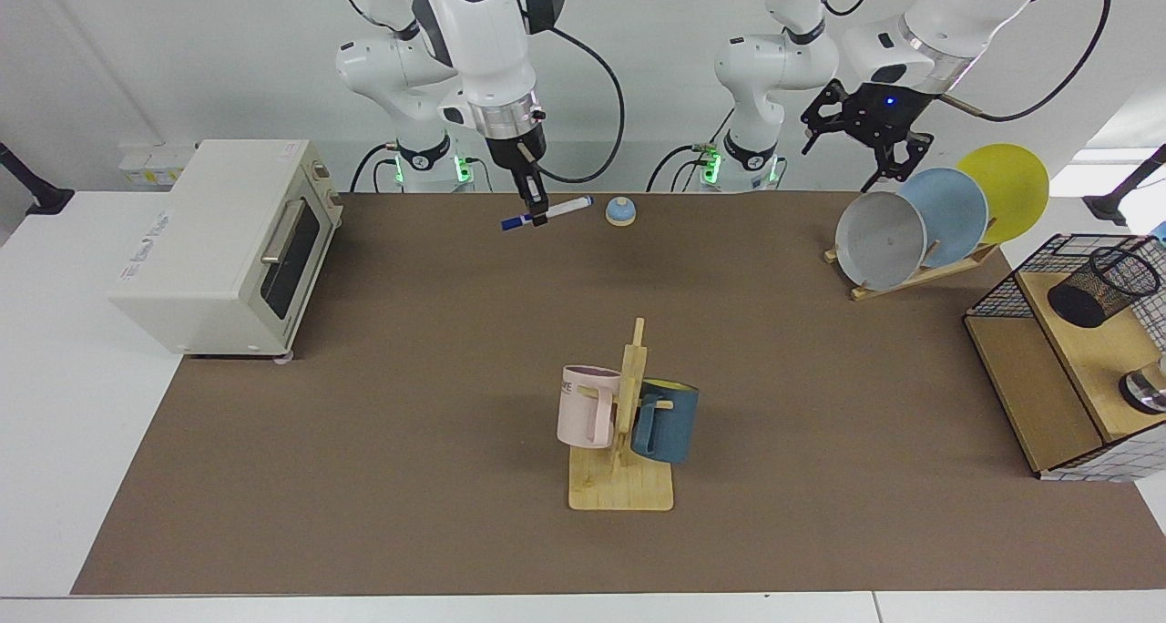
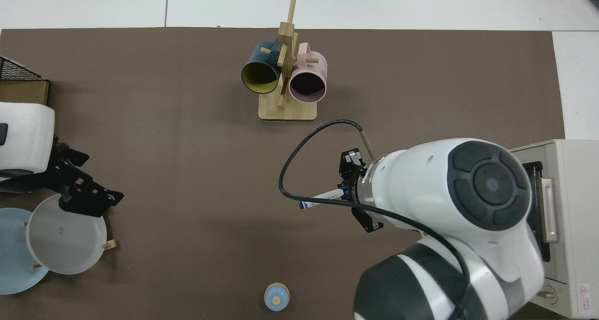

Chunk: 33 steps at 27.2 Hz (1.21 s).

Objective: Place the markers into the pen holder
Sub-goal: 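Bring the marker to center while the left gripper reaches toward it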

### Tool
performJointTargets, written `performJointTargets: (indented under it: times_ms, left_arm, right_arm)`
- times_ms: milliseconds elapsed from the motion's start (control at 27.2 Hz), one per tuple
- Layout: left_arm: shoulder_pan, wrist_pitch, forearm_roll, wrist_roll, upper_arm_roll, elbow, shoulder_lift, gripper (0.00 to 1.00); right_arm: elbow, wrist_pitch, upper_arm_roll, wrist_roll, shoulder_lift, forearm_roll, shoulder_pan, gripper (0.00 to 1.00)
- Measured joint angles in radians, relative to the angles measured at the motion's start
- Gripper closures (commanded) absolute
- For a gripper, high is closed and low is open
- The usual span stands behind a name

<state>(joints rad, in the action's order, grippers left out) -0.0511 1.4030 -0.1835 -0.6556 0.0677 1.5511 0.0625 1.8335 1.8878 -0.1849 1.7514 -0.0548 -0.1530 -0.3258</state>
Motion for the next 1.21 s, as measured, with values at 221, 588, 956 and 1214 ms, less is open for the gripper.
performJointTargets:
  times_ms: [221, 588, 956, 1214]
  left_arm:
    - [-0.001, 0.072, -0.05, -0.178, 0.034, 0.01, 0.0, 0.03]
    - [-0.008, 0.283, -0.126, -0.219, 0.201, 0.092, 0.0, 0.16]
    - [-0.01, 0.382, -0.16, -0.19, 0.345, 0.158, -0.014, 0.3]
    - [-0.01, 0.427, -0.175, -0.189, 0.378, 0.205, -0.02, 0.31]
  right_arm:
    - [-0.015, 0.041, -0.001, 0.112, 0.002, -0.03, -0.072, 1.0]
    - [-0.017, 0.098, -0.001, 0.165, 0.033, -0.045, -0.136, 1.0]
    - [-0.026, 0.099, 0.01, 0.166, 0.041, -0.065, -0.134, 1.0]
    - [-0.027, 0.098, 0.012, 0.166, 0.041, -0.067, -0.127, 1.0]
